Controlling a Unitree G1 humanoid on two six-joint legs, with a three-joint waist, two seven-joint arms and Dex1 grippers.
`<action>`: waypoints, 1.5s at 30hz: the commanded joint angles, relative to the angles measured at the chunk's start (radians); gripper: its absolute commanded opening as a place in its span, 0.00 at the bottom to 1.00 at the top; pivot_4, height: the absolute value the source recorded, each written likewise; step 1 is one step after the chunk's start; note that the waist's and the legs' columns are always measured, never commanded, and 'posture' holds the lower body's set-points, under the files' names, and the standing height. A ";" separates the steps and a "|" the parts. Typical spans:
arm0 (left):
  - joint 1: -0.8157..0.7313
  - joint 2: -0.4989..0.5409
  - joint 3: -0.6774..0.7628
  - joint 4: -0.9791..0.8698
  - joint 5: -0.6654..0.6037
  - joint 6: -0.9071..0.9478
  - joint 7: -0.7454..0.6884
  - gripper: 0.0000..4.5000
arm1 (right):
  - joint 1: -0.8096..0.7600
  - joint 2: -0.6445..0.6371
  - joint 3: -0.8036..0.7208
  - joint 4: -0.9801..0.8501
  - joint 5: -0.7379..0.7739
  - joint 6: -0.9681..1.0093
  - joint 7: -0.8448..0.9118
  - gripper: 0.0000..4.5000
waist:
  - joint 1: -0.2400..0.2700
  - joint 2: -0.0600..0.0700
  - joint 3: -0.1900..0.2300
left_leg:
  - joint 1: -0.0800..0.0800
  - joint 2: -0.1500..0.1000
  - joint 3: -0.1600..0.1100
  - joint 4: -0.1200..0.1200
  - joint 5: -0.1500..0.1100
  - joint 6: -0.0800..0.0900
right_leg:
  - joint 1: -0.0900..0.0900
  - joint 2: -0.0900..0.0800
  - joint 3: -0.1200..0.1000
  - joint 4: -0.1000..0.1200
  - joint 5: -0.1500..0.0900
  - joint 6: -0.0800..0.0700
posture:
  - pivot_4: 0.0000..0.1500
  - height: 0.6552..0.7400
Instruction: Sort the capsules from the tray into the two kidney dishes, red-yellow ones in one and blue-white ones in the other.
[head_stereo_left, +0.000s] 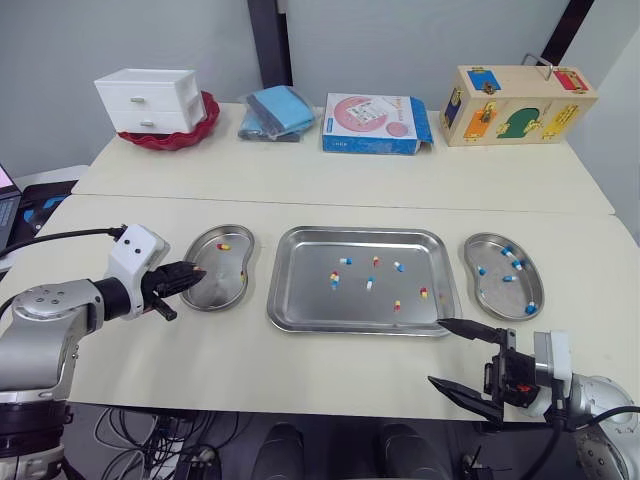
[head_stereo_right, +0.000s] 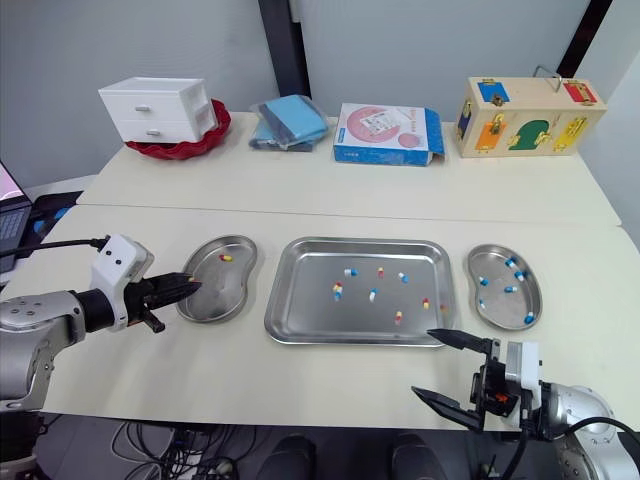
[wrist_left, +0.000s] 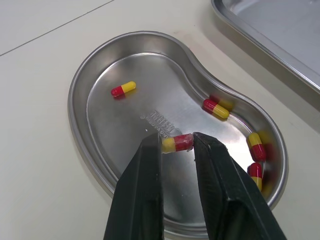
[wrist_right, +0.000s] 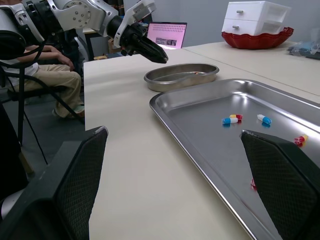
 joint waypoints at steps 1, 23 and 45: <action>-0.027 0.025 0.002 -0.021 -0.015 -0.005 0.007 0.21 | 0.007 -0.001 -0.013 -0.027 0.007 -0.002 -0.006 1.00 | 0.000 0.000 0.000 | 0.000 0.000 0.000 0.000 0.000 0.000 | 0.000 0.000 0.000 0.000 0.000 0.000 | 1.00 1.00; -0.064 0.034 -0.038 -0.014 -0.032 0.027 0.016 0.99 | 0.035 -0.007 -0.021 -0.047 0.013 0.004 -0.036 1.00 | -0.001 0.000 0.000 | 0.000 0.000 0.000 0.000 0.000 0.000 | 0.000 0.000 0.000 0.000 0.000 0.000 | 1.00 1.00; 0.396 0.118 0.443 0.210 -0.068 -0.274 -0.101 0.99 | 0.149 -0.506 -0.528 0.155 0.025 0.589 -0.045 1.00 | 0.001 -0.006 0.001 | -0.001 0.000 0.004 -0.003 0.000 0.000 | -0.004 -0.001 0.003 -0.006 0.000 0.001 | 1.00 1.00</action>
